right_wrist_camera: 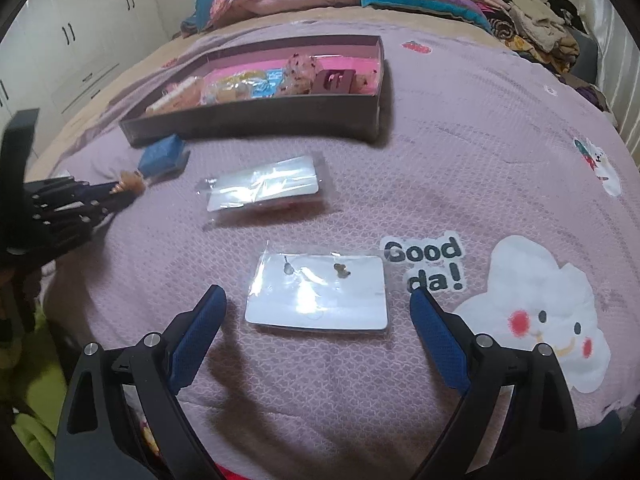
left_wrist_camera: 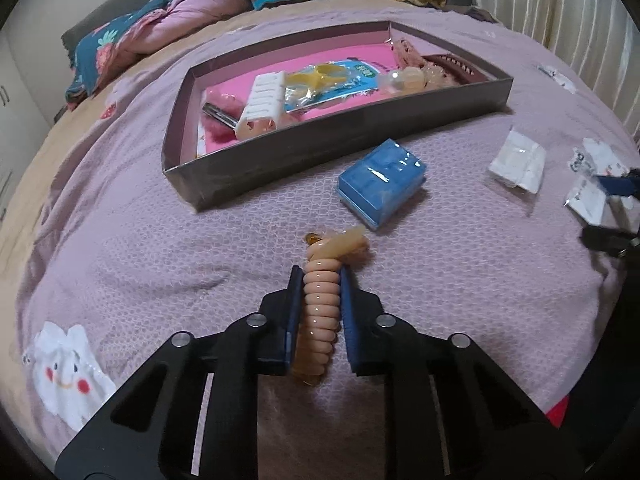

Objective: Organize jewelry
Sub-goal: 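Grasp the peach spiral hair tie with the left tool while the right tool grasps the white earring card, then carry the spiral hair tie and earring card into the box and open both tools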

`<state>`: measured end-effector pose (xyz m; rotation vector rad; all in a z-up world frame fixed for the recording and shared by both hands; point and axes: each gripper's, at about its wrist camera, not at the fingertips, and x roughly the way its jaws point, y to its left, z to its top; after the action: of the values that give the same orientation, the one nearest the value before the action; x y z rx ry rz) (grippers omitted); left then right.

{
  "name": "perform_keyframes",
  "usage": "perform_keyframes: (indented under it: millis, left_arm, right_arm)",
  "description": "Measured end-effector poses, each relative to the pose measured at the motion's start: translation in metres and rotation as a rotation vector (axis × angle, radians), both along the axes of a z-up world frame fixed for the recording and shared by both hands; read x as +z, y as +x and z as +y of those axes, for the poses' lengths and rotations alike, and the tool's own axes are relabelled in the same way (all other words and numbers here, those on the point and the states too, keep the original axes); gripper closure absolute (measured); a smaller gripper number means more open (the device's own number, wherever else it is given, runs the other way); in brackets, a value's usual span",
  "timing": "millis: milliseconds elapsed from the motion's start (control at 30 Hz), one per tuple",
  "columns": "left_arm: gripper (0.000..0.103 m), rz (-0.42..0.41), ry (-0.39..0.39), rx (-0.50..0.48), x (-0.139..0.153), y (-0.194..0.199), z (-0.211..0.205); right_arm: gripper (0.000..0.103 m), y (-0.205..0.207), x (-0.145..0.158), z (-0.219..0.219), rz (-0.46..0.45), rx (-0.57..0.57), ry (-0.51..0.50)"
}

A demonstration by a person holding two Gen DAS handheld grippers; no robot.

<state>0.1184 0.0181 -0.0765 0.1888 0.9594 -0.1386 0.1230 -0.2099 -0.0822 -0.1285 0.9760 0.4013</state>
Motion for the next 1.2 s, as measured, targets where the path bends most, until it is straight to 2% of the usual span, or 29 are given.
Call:
perform_keyframes:
  millis: [67,100,133,200,367,667,967,1200]
  left_arm:
    - [0.092,0.003,-0.04,0.015,0.002,0.0,0.004]
    - [0.092,0.007,-0.058,0.02,0.004,0.001,0.005]
    - [0.092,0.008,-0.079,0.031,0.006,0.0,0.009]
    - [0.092,0.003,-0.102,0.041,0.01,-0.002,0.011]
    - [0.092,-0.022,-0.152,0.066,0.024,-0.01,0.019]
    - [0.092,-0.053,-0.18,0.098,0.045,-0.015,0.027]
    - [0.092,-0.085,-0.191,0.105,0.064,-0.008,0.027]
    - [0.092,-0.11,-0.201,0.094,0.08,0.003,0.023]
  right_arm:
    - [0.017,-0.001,-0.001,0.003,-0.01,0.013,-0.006]
    - [0.03,-0.002,-0.001,0.004,-0.013,0.021,-0.008]
    - [0.037,-0.002,-0.001,0.005,-0.012,0.03,-0.006]
    - [0.041,-0.003,0.001,0.007,-0.02,0.048,0.008]
    - [0.041,-0.012,0.012,0.015,-0.027,0.104,0.064]
    - [0.041,-0.026,0.046,0.038,-0.052,0.201,0.17]
    - [0.041,-0.024,0.07,0.045,-0.088,0.221,0.2]
    - [0.041,-0.012,0.085,0.038,-0.125,0.194,0.217]
